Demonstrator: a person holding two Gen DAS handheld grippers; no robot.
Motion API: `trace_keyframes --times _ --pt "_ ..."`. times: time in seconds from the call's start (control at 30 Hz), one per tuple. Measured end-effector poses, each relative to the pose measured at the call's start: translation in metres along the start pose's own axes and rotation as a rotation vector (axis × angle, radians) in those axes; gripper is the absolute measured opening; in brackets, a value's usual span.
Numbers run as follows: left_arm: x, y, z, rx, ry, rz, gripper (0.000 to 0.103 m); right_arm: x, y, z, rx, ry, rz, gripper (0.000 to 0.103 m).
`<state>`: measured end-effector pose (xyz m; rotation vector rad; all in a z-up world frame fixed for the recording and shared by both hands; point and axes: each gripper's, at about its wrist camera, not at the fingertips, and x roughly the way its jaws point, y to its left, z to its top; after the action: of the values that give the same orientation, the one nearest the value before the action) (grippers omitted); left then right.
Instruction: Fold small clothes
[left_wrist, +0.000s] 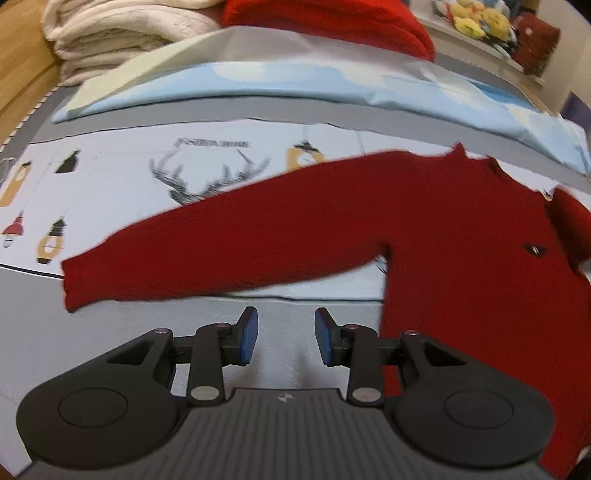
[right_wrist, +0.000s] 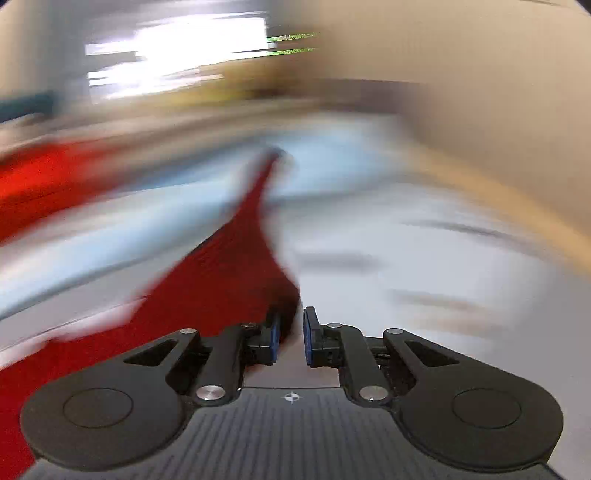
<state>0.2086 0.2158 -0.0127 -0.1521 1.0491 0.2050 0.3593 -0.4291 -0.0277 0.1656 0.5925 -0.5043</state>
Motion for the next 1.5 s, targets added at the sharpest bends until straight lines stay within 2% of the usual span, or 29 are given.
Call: trace_keyframes --times 0.03,0.07,0.13,0.2,0.23,0.27,0.3,0.37,0.43,0.47,0.53,0.7,0.8,0.93,0.97,1.0,1.03,1.07,1.1,1.13,1.2,1.27,1.33,1.37,1.43,1.47,1.5 --pt "0.002 -0.003 -0.004 -0.014 0.023 -0.049 0.038 0.002 -0.033 -0.001 0.07 -0.021 -0.138 0.016" --pt "0.006 -0.006 -0.007 -0.029 0.049 -0.097 0.038 0.001 -0.063 -0.003 0.134 -0.049 -0.178 0.016" --pt "0.013 -0.018 -0.017 -0.018 0.11 -0.175 0.039 0.0 -0.087 -0.005 0.126 -0.05 -0.147 0.016" --pt "0.022 -0.034 -0.033 0.033 0.172 -0.214 0.04 -0.001 -0.095 -0.011 0.113 0.001 -0.008 0.019" --pt "0.027 -0.041 -0.04 0.058 0.202 -0.225 0.04 0.0 -0.096 -0.018 0.123 0.073 0.081 0.024" --pt "0.032 -0.047 -0.049 0.085 0.232 -0.232 0.04 0.004 -0.092 -0.026 0.12 0.168 0.158 0.035" --pt "0.036 -0.053 -0.059 0.113 0.26 -0.235 0.04 0.007 -0.09 -0.038 0.11 0.267 0.234 0.04" --pt "0.043 -0.059 -0.076 0.154 0.303 -0.236 0.04 0.01 -0.083 -0.067 0.076 0.492 0.408 0.04" --pt "0.045 -0.059 -0.092 0.171 0.332 -0.245 0.04 0.003 -0.076 -0.097 0.021 0.66 0.496 0.04" --pt "0.045 -0.058 -0.098 0.171 0.339 -0.248 0.04 -0.005 -0.075 -0.108 -0.013 0.691 0.515 0.042" --pt "0.044 -0.054 -0.11 0.16 0.347 -0.259 0.04 -0.025 -0.079 -0.12 -0.044 0.682 0.542 0.046" --pt "0.038 -0.053 -0.139 0.186 0.369 -0.255 0.04 -0.058 -0.113 -0.154 0.097 0.756 0.589 0.047" --pt "0.033 -0.056 -0.158 0.221 0.358 -0.223 0.041 -0.077 -0.13 -0.167 0.115 0.749 0.588 0.047" --pt "0.024 -0.054 -0.174 0.208 0.33 -0.195 0.04 -0.099 -0.15 -0.183 0.181 0.751 0.565 0.05" --pt "0.022 -0.053 -0.177 0.204 0.319 -0.192 0.035 -0.106 -0.154 -0.187 0.195 0.75 0.566 0.05" --pt "0.02 -0.053 -0.18 0.197 0.305 -0.198 0.025 -0.111 -0.156 -0.193 0.2 0.745 0.573 0.05" --pt "0.018 -0.054 -0.184 0.197 0.296 -0.219 0.003 -0.114 -0.157 -0.195 0.198 0.734 0.582 0.05" --pt "0.015 -0.057 -0.188 0.215 0.277 -0.217 0.003 -0.117 -0.16 -0.197 0.192 0.718 0.59 0.045" --pt "0.012 -0.061 -0.189 0.246 0.253 -0.202 0.002 -0.121 -0.165 -0.197 0.186 0.703 0.592 0.022" --pt "0.006 -0.061 -0.191 0.259 0.234 -0.198 0.001 -0.123 -0.162 -0.197 0.177 0.691 0.586 0.017" --pt "-0.012 -0.054 -0.187 0.216 0.201 -0.239 0.001 -0.14 -0.157 -0.183 0.159 0.584 0.589 0.015" --pt "-0.038 -0.047 -0.187 0.176 0.173 -0.32 0.0 -0.17 -0.15 -0.156 0.069 0.395 0.636 0.014" --pt "-0.054 -0.045 -0.196 0.2 0.178 -0.3 0.0 -0.211 -0.141 -0.135 -0.078 0.195 0.658 0.014" --pt "-0.054 -0.045 -0.206 0.226 0.195 -0.243 0.0 -0.225 -0.134 -0.133 -0.185 0.143 0.596 0.015" --pt "-0.041 -0.044 -0.227 0.272 0.249 -0.108 0.0 -0.23 -0.116 -0.148 -0.417 0.12 0.389 0.022" --pt "-0.036 -0.046 -0.231 0.288 0.268 -0.094 0.0 -0.219 -0.108 -0.165 -0.532 0.153 0.285 0.025" --pt "-0.033 -0.048 -0.231 0.29 0.265 -0.116 0.0 -0.204 -0.107 -0.176 -0.564 0.217 0.235 0.025"
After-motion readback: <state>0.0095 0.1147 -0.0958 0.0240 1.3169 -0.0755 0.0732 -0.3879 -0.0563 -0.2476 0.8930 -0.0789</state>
